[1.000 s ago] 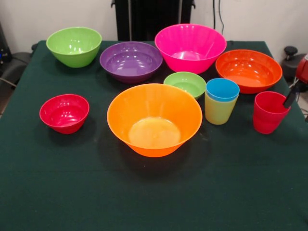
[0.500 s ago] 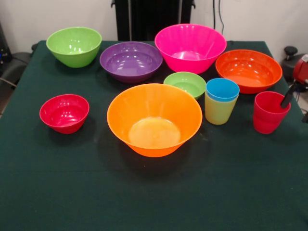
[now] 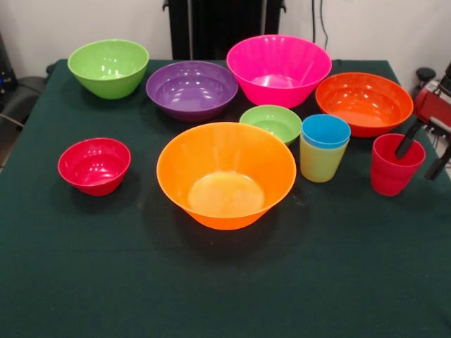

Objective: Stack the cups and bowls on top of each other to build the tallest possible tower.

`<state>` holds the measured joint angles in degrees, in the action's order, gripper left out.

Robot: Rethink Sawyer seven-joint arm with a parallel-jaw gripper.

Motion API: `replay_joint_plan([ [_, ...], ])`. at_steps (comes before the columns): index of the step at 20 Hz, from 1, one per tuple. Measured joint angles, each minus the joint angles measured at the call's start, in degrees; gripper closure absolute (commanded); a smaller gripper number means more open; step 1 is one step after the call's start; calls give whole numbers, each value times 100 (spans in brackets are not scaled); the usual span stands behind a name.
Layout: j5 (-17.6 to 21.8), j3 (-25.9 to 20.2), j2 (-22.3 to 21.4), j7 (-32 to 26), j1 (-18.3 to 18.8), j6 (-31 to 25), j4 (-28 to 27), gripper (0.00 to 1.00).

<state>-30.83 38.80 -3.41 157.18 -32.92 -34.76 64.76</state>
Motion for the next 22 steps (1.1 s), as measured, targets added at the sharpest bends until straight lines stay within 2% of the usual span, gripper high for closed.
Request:
replay_joint_plan([
  [10,0,-150,-13,0,68,407,276,0],
  [22,0,-593,-228,0,278,456,463,0],
])
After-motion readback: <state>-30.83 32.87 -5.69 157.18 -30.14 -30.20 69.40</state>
